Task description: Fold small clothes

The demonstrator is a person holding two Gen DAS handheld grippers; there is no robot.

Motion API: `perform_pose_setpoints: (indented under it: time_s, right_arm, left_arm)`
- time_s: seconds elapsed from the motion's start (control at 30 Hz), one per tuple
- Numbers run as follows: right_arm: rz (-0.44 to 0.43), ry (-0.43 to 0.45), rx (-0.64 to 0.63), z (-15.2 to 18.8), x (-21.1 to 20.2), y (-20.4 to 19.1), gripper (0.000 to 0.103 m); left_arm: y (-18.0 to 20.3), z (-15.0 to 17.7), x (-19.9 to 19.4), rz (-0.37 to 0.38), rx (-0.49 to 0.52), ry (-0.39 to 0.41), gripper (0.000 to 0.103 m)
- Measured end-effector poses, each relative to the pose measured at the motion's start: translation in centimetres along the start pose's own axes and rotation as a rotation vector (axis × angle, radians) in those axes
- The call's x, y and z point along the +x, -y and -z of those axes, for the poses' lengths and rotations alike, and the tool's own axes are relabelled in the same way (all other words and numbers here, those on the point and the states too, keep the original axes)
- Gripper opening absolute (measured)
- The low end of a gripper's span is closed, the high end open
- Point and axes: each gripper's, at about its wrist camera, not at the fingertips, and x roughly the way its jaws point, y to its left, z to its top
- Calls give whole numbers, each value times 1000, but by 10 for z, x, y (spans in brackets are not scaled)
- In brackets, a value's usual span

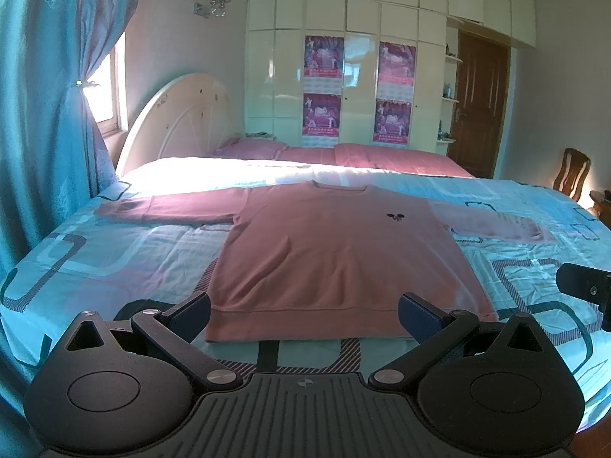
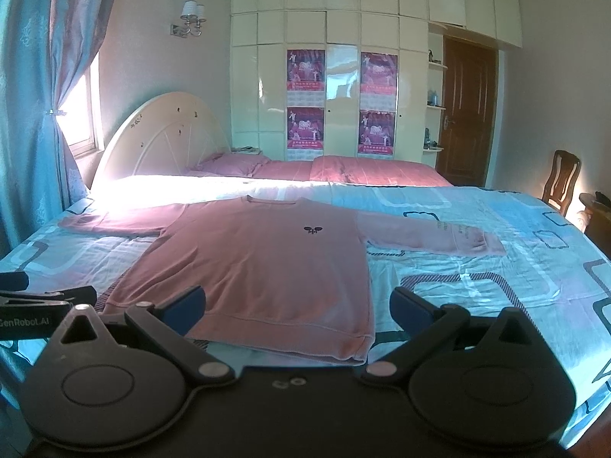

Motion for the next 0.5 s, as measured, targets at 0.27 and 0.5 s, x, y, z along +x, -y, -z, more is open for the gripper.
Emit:
perform_pose_setpoints:
  time_s: [0.27,0.5]
  right_arm:
    - [1,-3,-3,-1,1,-2,102]
    - [-1,-6,-3,-1,3,-6,102]
  left_arm:
    - [0,1,0,-1,0,1,103]
    - [-2,0,0,3,-3,-3,103]
